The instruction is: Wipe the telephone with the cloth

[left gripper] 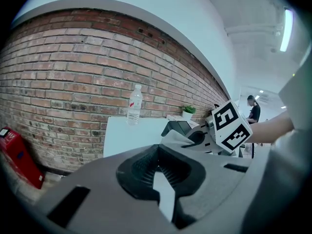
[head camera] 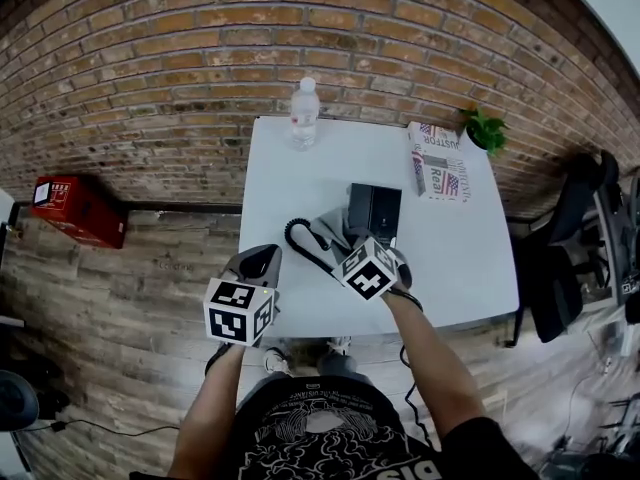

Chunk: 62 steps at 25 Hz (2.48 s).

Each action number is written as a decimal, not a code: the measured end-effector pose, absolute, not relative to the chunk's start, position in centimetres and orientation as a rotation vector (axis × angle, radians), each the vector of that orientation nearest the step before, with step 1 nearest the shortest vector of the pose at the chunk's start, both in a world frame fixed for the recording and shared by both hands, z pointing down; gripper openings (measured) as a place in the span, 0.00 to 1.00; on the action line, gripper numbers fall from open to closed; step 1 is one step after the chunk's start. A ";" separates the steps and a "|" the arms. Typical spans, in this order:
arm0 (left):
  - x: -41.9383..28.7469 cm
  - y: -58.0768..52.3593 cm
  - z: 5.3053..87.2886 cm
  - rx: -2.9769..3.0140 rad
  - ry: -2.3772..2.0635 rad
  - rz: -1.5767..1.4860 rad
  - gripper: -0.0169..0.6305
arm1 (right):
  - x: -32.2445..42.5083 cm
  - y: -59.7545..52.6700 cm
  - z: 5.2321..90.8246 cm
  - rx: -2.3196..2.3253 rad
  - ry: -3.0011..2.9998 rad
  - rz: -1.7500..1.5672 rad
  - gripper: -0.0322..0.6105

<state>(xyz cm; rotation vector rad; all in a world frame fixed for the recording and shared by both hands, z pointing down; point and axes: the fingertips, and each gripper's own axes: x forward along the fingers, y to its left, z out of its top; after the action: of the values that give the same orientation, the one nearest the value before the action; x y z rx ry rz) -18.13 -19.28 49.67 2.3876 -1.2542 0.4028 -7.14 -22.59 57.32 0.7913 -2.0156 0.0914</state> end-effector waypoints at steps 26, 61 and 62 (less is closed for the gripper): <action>-14.9 -19.1 49.9 2.455 -1.138 0.435 0.04 | -6.6 -19.9 55.8 0.945 -2.108 0.203 0.07; -11.5 -27.0 49.7 2.369 -1.285 0.452 0.04 | 3.2 -34.6 50.8 1.068 -2.134 0.200 0.07; -11.6 -27.0 49.7 2.367 -1.286 0.452 0.04 | 3.0 -34.6 50.9 1.055 -2.137 0.205 0.07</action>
<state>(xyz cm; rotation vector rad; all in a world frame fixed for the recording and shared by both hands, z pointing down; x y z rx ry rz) -11.56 -27.03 49.75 2.3672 -1.2855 0.4525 3.04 -34.63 50.88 1.0552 -2.1370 0.2046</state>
